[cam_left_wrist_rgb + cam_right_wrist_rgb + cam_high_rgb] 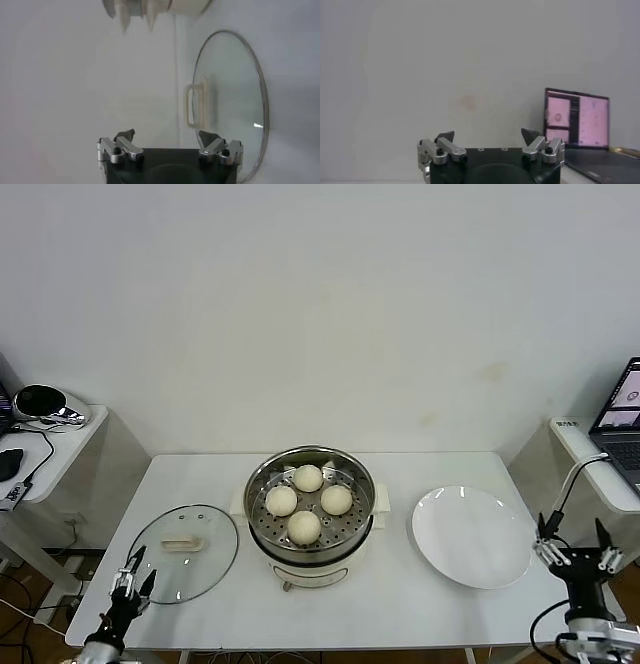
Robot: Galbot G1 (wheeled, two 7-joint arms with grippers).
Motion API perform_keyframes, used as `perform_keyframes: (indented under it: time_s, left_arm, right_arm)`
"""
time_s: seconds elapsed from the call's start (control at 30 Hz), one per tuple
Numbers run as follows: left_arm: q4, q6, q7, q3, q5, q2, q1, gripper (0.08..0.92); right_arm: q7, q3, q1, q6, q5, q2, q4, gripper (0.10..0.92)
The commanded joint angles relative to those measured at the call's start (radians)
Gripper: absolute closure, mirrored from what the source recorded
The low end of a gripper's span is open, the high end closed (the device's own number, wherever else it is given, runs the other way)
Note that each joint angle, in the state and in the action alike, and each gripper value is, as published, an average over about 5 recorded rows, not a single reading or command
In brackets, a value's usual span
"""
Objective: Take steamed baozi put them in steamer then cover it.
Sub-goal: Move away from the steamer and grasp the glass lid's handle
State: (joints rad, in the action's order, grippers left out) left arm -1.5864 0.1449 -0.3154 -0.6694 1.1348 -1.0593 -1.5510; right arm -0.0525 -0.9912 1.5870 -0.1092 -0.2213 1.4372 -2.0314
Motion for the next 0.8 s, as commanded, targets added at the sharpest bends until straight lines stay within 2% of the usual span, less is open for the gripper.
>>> perform_keyframes:
  time_s: [0.03, 0.8]
  left_arm:
    - [0.171, 0.009, -0.003, 0.110, 0.015, 0.029, 0.242, 0.177]
    - [0.304, 0.037, 0.016, 0.207, -0.038, 0.037, 0.381, 0.177]
  right_arm:
    - [0.012, -0.041, 0.031, -0.014, 0.006, 0.027, -0.012, 0.203]
    - [0.008, -0.051, 0.058, -0.026, 0.017, 0.035, -0.019, 0.203]
